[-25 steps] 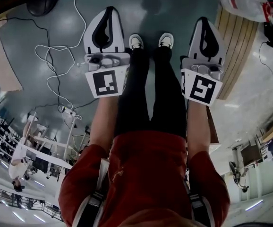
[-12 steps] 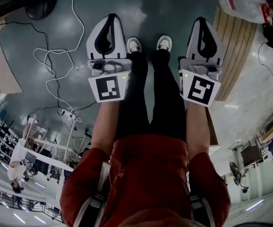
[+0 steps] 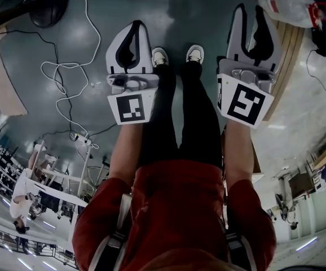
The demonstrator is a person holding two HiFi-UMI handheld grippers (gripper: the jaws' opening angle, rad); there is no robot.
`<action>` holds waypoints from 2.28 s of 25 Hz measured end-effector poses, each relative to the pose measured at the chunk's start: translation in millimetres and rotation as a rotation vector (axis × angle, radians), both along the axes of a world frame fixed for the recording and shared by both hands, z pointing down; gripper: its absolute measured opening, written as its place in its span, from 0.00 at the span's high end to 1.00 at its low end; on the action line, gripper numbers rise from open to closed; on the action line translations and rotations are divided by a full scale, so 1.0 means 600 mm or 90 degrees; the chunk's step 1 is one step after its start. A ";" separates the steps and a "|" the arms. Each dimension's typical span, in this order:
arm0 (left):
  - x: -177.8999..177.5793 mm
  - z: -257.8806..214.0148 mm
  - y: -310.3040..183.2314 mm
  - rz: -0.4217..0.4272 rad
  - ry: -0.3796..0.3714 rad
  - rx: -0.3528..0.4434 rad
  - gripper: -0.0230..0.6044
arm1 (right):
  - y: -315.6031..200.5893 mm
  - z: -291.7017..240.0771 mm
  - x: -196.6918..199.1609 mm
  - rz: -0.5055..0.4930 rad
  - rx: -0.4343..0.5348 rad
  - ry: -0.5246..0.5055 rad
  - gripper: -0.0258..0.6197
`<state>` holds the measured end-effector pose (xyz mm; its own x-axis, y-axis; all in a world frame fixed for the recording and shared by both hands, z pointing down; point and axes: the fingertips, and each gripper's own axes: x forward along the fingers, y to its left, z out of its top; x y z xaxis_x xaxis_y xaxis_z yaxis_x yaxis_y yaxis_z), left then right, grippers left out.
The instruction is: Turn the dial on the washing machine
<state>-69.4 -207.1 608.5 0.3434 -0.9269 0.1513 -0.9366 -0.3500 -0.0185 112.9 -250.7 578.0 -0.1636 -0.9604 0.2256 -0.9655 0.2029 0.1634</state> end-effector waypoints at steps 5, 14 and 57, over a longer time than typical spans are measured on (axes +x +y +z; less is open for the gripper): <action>0.010 -0.009 -0.006 0.007 -0.001 0.002 0.95 | -0.046 -0.047 0.014 0.010 0.025 0.049 0.60; 0.038 -0.014 -0.004 0.016 0.008 -0.004 0.95 | -0.087 -0.087 0.015 0.010 0.047 0.120 0.49; 0.016 0.001 0.004 -0.032 0.026 -0.014 0.95 | -0.101 -0.075 0.030 0.048 -0.005 -0.158 0.54</action>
